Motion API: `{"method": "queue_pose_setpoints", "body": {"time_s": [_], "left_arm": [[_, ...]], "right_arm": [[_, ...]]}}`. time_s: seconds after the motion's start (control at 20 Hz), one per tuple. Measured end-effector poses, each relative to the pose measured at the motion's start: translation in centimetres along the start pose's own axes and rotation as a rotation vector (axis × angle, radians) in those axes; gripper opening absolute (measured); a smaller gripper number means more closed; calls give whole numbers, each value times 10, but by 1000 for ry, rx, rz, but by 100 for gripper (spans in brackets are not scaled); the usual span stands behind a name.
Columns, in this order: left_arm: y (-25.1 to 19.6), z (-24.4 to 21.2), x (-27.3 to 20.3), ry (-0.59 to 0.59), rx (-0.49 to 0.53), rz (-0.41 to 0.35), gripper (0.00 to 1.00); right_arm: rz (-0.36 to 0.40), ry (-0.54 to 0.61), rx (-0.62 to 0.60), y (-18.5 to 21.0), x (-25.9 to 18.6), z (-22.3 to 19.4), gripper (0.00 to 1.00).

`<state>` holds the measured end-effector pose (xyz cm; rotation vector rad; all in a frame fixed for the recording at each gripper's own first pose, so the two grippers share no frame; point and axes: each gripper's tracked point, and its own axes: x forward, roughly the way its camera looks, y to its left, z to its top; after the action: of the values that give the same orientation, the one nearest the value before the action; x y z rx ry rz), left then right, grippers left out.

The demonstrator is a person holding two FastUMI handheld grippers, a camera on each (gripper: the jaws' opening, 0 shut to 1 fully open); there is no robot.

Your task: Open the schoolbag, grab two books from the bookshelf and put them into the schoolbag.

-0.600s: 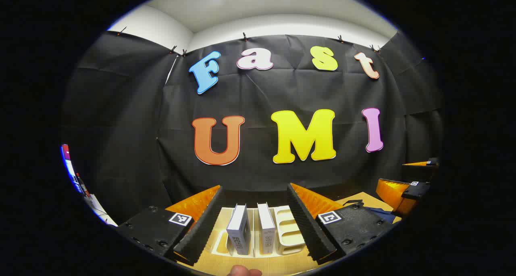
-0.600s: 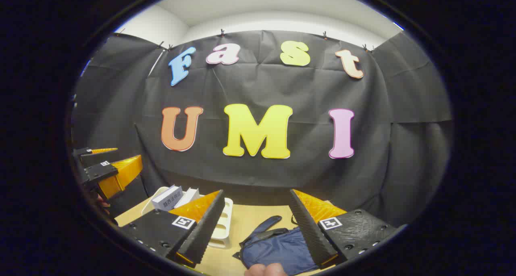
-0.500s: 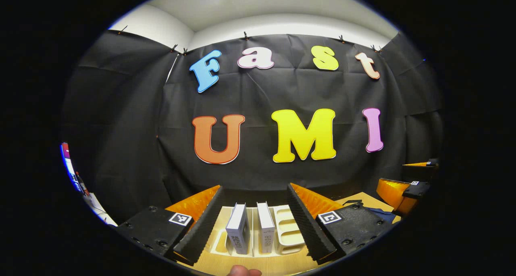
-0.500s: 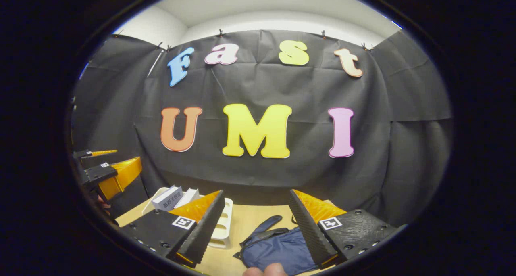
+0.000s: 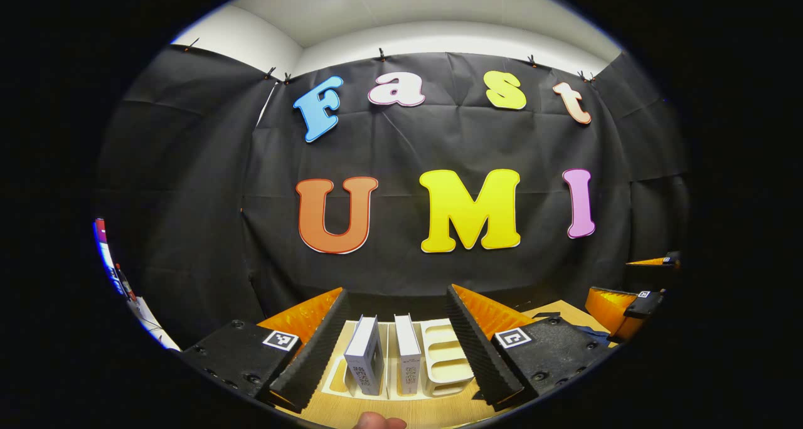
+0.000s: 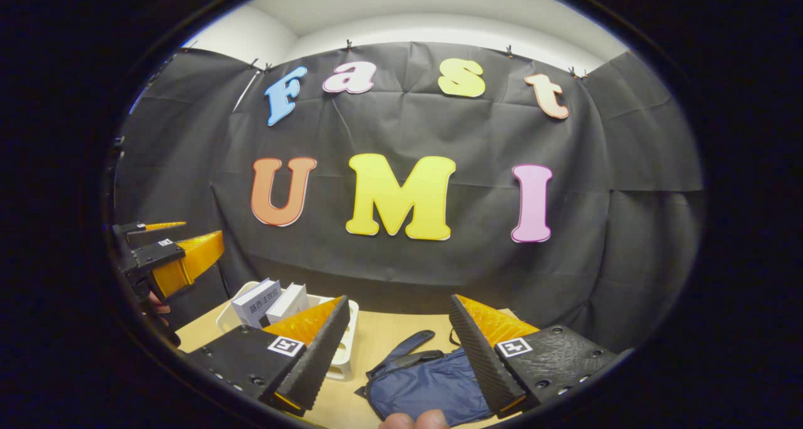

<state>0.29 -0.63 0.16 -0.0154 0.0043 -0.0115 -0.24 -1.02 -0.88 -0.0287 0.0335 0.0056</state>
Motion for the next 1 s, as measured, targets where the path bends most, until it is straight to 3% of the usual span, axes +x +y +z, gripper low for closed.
{"method": "queue_pose_setpoints", "body": {"time_s": [0.6,1.0], "left_arm": [[-1,3,-5,-4,7,-11,98],[2,0,-9,-15,24,-20,97]], "right_arm": [[7,18,-14,2,-7,-7,95],[47,154,-82,8,-2,-66,98]]}}
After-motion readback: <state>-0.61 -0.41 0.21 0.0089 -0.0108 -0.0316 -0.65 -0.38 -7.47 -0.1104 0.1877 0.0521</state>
